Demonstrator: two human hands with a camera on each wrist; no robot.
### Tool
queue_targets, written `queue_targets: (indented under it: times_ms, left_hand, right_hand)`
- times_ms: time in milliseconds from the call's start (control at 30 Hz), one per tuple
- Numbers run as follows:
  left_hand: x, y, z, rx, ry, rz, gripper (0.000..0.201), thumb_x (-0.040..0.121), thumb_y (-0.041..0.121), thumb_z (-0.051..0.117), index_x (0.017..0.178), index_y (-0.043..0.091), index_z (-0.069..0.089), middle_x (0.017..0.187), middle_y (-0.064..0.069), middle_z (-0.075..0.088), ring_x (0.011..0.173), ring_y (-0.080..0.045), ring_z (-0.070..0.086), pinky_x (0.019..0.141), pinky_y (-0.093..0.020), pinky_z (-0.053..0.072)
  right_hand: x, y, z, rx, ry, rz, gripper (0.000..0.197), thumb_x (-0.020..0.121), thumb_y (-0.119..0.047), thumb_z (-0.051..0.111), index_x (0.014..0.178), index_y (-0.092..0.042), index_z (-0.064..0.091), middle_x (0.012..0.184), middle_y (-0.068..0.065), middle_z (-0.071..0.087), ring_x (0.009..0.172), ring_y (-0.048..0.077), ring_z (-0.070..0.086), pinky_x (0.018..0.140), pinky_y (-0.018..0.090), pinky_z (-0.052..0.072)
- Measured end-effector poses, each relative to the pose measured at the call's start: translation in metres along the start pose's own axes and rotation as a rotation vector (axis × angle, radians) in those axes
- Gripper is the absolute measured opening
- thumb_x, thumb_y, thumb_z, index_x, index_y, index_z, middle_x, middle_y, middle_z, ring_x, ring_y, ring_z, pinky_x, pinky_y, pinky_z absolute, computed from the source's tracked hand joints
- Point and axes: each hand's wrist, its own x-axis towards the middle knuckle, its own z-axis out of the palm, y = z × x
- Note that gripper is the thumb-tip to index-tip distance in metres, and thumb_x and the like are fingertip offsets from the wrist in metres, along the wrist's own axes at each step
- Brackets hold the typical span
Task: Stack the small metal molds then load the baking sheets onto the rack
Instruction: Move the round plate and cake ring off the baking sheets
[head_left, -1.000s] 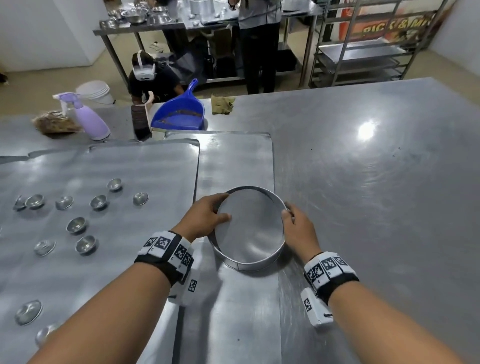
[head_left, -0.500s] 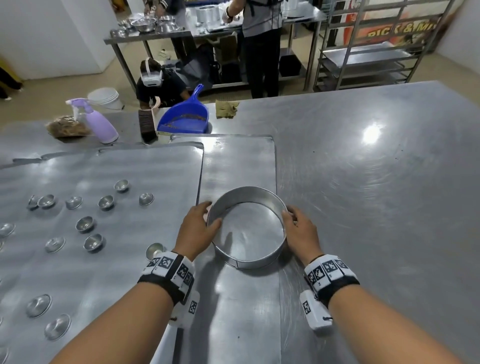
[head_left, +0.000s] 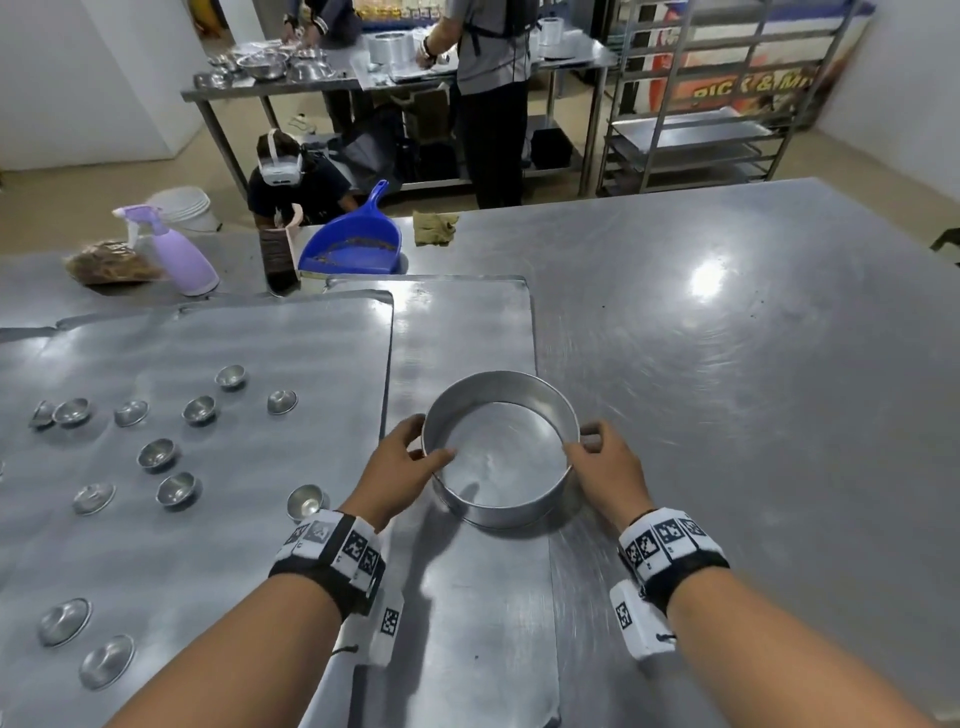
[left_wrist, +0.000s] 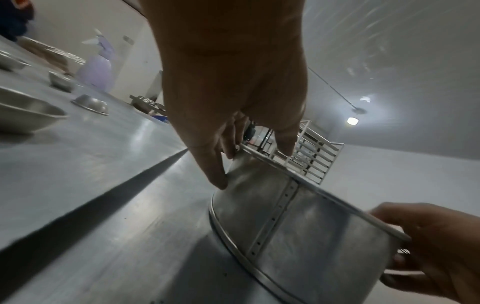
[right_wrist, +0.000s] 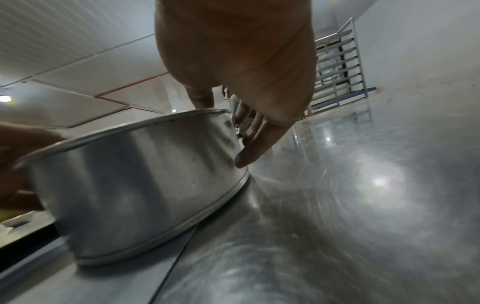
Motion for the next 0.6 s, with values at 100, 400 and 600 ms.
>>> queue_targets:
  times_ms: [100, 400, 600]
  left_hand:
    - [0.002, -0.013, 0.001, 0.007, -0.076, -0.005, 0.056, 0.087, 0.024, 0.08, 0.132, 0.039, 0.05, 0.129, 0.015, 0.063, 0.105, -0.017, 0.07, 0.084, -0.031, 0.057]
    - [0.018, -0.007, 0.036, -0.074, -0.263, 0.099, 0.064, 0.089, 0.002, 0.069, 0.132, 0.047, 0.053, 0.123, 0.014, 0.069, 0.1, -0.019, 0.074, 0.089, -0.036, 0.061]
    - [0.039, 0.019, 0.108, -0.116, -0.421, 0.102, 0.074, 0.084, 0.012, 0.082, 0.143, 0.039, 0.046, 0.131, 0.016, 0.065, 0.115, -0.013, 0.068, 0.096, -0.033, 0.058]
  right_hand:
    - [-0.001, -0.009, 0.005, 0.026, -0.06, 0.024, 0.043, 0.083, -0.026, 0.058, 0.121, -0.046, 0.056, 0.109, -0.013, 0.071, 0.096, 0.015, 0.069, 0.088, 0.045, 0.059]
    - [-0.01, 0.0, -0.034, 0.101, 0.086, 0.074, 0.046, 0.087, -0.016, 0.056, 0.115, -0.052, 0.055, 0.108, -0.016, 0.072, 0.096, 0.012, 0.069, 0.077, 0.039, 0.062]
    - [0.0, 0.031, -0.098, 0.109, 0.168, 0.123, 0.03, 0.089, -0.013, 0.056, 0.109, -0.036, 0.058, 0.108, -0.01, 0.07, 0.088, 0.023, 0.072, 0.075, 0.046, 0.063]
